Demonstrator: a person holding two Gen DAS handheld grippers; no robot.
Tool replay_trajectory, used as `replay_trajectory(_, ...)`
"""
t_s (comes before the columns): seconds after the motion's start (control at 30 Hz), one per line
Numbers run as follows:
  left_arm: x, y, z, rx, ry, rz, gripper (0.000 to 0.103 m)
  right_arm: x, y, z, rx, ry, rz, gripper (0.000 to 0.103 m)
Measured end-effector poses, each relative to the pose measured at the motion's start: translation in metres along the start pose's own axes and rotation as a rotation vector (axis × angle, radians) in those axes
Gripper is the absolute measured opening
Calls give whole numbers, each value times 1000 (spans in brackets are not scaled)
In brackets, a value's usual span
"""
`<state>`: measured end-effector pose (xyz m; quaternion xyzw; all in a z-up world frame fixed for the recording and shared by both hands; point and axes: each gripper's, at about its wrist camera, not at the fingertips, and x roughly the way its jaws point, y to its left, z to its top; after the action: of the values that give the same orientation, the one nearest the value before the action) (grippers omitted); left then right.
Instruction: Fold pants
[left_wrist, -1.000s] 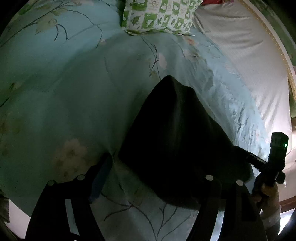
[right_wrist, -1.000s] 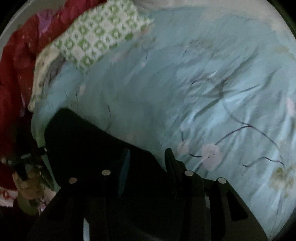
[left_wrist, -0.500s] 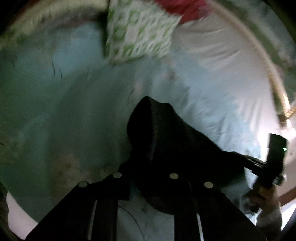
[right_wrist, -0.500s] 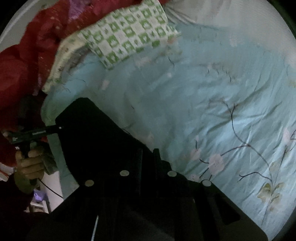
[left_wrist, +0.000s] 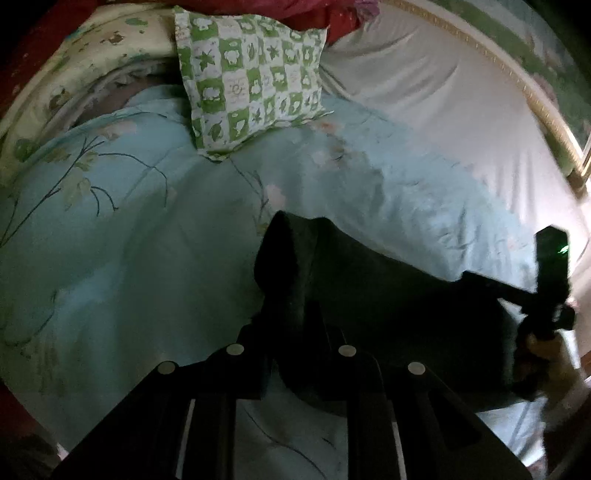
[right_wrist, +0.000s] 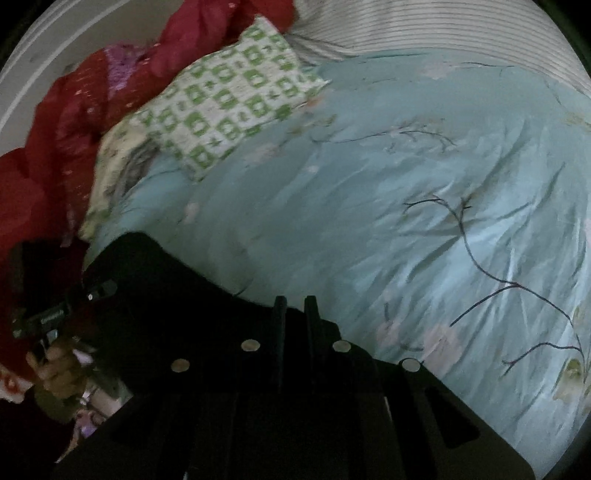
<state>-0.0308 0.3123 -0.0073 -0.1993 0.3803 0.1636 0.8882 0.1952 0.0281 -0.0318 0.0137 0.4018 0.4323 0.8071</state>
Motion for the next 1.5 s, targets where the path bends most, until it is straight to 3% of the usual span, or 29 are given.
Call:
replay_trajectory(0.2, 21, -6, -12, 105, -14, 103, 19, 13, 0, -10, -37, -22, -82, 9)
replay_trajectory(0.33, 23, -9, -15, 150, -16, 168, 36, 13, -4, -11, -14, -31, -127, 12)
replay_trajectory(0.4, 18, -5, -13, 139, -21, 187, 48, 5, -5, -11, 3, -46, -155, 23)
replay_trajectory(0.47, 4, -1, -11, 127, -50, 197, 51, -11, -5, -13, 31, -69, -188, 42)
replay_trajectory(0.57, -19, 5, -7, 99, -87, 205, 58, -50, -4, -25, 81, -133, -173, 44)
replay_trajectory(0.63, -35, 7, -6, 78, -114, 182, 64, -78, -3, -40, 110, -171, -191, 47)
replay_trajectory(0.73, -51, 0, -3, 73, -136, 139, 65, -116, -3, -67, 150, -222, -211, 49)
replay_trajectory(0.87, -56, -36, -5, 156, -124, 64, 69, -161, -8, -110, 228, -267, -266, 49)
replay_trajectory(1.13, -35, -150, -16, 393, -71, -86, 72, -219, -16, -184, 343, -299, -380, 50)
replay_trajectory(1.5, -5, -309, -46, 666, 71, -296, 72, -281, -47, -250, 528, -397, -486, 51)
